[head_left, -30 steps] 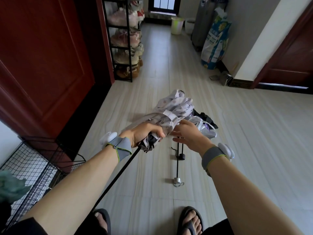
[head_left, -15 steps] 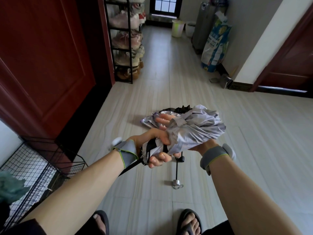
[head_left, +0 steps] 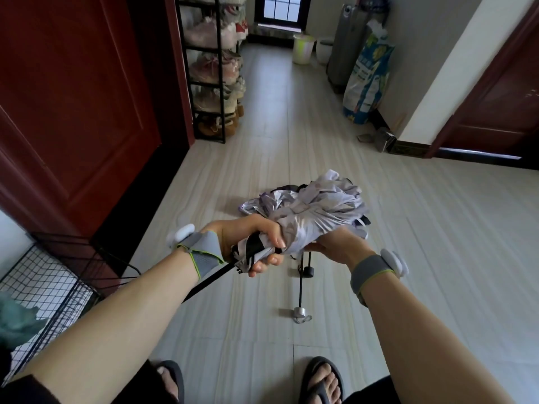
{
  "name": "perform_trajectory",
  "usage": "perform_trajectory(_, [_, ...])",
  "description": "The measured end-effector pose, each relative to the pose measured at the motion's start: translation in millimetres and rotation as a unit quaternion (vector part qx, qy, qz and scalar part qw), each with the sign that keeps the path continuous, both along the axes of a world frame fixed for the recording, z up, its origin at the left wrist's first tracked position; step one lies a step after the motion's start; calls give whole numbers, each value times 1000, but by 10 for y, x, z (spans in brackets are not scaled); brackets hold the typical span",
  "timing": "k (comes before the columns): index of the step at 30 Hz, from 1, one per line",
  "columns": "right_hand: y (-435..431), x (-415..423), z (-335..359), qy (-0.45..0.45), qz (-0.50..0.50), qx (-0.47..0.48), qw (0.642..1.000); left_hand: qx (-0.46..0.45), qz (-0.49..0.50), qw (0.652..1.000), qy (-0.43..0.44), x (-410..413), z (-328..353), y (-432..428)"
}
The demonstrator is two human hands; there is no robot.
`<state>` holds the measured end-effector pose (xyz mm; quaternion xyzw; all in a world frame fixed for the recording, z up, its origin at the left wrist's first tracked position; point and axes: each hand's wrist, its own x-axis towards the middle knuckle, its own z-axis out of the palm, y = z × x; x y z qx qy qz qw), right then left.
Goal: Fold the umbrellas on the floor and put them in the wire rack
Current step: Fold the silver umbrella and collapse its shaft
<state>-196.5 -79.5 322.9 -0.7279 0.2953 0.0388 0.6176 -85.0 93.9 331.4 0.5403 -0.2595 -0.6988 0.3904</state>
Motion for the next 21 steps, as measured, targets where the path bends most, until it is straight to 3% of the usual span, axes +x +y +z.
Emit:
perform_trajectory(3, [-78,11,-167,-23,-7,-42,999,-8,116,989,-93,25,-4,16])
perform_trajectory(6, [-107,69,-228,-36,-24,-82,996,-22,261,942,-209,98,-116,-30])
perform_trajectory(9, [-35,163,-217,-65,-27,-114,991,-1,326,896,-300,165,-206,-56])
perform_trajectory(12, [45,226,-218,-81,-42,-125,988,7,361,877,-319,179,-223,-50])
perform_trajectory(16, [63,247,-181,-126,-80,-82,985,-1,372,880,-296,165,-167,-30])
perform_trajectory(21, [79,289,-221,-143,-71,-177,971,3,366,884,-290,157,-148,-16])
